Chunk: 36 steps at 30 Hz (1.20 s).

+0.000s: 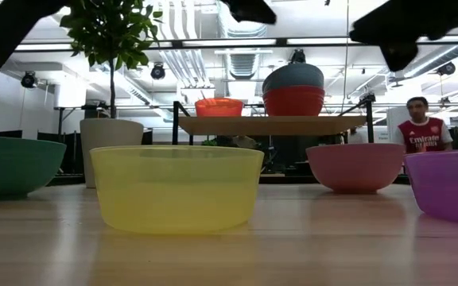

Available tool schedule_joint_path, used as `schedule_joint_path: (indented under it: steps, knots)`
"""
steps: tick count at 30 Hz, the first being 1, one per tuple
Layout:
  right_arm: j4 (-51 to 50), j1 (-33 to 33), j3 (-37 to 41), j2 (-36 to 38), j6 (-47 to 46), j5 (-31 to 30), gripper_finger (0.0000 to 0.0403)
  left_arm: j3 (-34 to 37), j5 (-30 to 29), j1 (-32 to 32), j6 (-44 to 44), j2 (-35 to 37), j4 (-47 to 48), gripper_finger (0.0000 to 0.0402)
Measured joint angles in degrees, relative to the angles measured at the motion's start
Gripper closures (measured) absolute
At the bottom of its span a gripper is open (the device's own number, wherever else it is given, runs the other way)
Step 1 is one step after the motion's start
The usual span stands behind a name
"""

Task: Place and stack bowls onto a shelf
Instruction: Stack the blue bowl into the orange bowl on the shelf

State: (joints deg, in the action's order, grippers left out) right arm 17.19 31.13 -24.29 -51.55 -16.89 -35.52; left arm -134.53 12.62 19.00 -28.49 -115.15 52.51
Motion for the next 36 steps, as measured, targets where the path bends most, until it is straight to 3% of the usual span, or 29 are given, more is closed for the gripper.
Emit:
schedule_joint_path:
  steps: [3, 7, 12, 16, 25, 30, 36]
  knots:
    - [1.51, -3.92, -0.53, 0.00, 3.91, 0.63, 0.0370, 0.27, 1.96, -0.95, 5.98, 2.38, 4.02, 0.0284]
    - [1.57, -10.48, -3.23, 0.07, 8.78, 7.74, 0.0392, 1.72, 1.96, -3.94, 9.66, 5.31, 7.73, 0.0311]
    - [-0.03, -19.03, -7.27, 0.07, 12.45, 13.99, 0.0394, 10.48, 1.84, -8.30, 10.83, 11.24, 5.13, 0.0333]
    - [-3.00, -24.49, -10.74, 0.11, 15.86, 17.65, 0.0394, 25.36, 1.54, -10.78, 13.41, 19.81, -5.64, 0.0341]
    - [-16.95, -36.52, -21.61, 0.07, 17.98, 17.96, 0.0394, 61.05, -3.97, -14.07, 18.94, 41.61, -36.73, 0.0343]
    - [-17.97, -43.52, -24.55, 0.02, 19.89, 17.94, 0.0394, 72.64, -4.23, -14.31, 19.99, 49.91, -48.18, 0.0343]
    - [-18.23, -51.38, -24.73, -0.40, 19.92, 18.21, 0.0394, 79.69, -4.26, -14.31, 20.67, 56.22, -53.46, 0.0343]
